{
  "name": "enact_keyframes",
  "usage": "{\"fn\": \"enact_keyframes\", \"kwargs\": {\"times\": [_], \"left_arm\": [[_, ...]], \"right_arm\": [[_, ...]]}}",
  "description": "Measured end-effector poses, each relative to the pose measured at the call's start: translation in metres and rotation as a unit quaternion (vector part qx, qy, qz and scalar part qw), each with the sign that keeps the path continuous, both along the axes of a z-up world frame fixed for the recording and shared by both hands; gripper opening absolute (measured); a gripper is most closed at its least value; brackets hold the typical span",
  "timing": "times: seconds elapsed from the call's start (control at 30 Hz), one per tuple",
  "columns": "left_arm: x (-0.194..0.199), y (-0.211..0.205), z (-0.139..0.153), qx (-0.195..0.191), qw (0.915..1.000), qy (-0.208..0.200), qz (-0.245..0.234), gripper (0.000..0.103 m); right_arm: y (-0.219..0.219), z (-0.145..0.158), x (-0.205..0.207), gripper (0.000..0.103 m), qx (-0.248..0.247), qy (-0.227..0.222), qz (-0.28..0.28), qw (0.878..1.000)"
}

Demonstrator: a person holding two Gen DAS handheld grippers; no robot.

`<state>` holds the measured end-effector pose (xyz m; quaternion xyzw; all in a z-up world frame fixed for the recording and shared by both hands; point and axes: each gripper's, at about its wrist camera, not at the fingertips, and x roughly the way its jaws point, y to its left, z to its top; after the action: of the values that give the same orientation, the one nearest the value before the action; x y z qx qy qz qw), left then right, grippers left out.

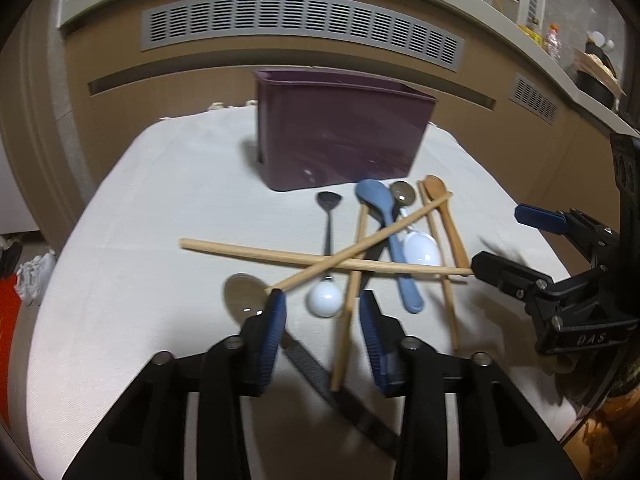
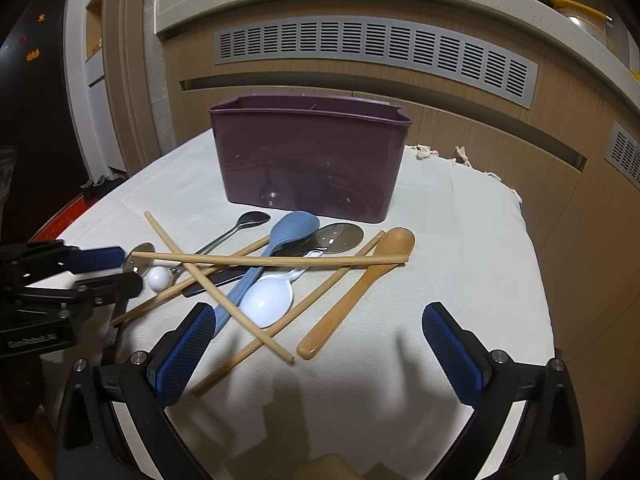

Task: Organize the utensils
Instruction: 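Grasp the ball-topped spoon with left gripper while right grasps black-handled spoon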

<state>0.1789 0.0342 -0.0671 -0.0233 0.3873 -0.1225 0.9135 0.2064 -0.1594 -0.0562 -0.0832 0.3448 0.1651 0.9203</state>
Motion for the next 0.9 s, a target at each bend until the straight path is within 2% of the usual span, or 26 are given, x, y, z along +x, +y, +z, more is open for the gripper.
{"fn": "enact_keyframes", "kwargs": {"times": [0.1,0.33,0.43,0.63,0.67,0.9], "left_arm": [[0.007,-0.008,-0.004,0.009,0.9999,0.012,-0.002,0.031],[0.023,-0.009,-0.015,0.015,0.9987,0.047,0.009,0.031],[0.028,-0.01,-0.016,0.015,0.9985,0.051,0.011,0.031],[0.03,-0.003,-0.012,0.007,0.999,0.033,0.028,0.029],[0.028,-0.001,-0.01,0.007,0.9991,0.026,0.033,0.022],[0.016,0.021,0.01,0.002,0.9984,-0.013,0.054,0.022]], "right_arm": [[0.001,-0.001,-0.004,0.103,-0.002,-0.002,0.003,1.0],[-0.003,-0.005,-0.01,0.103,0.004,0.0,0.0,1.0],[-0.004,-0.005,-0.011,0.103,0.005,-0.003,-0.003,1.0],[0.004,0.001,-0.018,0.103,0.0,-0.01,0.003,1.0],[0.005,0.002,-0.019,0.103,-0.001,-0.013,0.007,1.0],[0.028,0.006,-0.024,0.103,-0.011,-0.006,0.044,0.999]]}}
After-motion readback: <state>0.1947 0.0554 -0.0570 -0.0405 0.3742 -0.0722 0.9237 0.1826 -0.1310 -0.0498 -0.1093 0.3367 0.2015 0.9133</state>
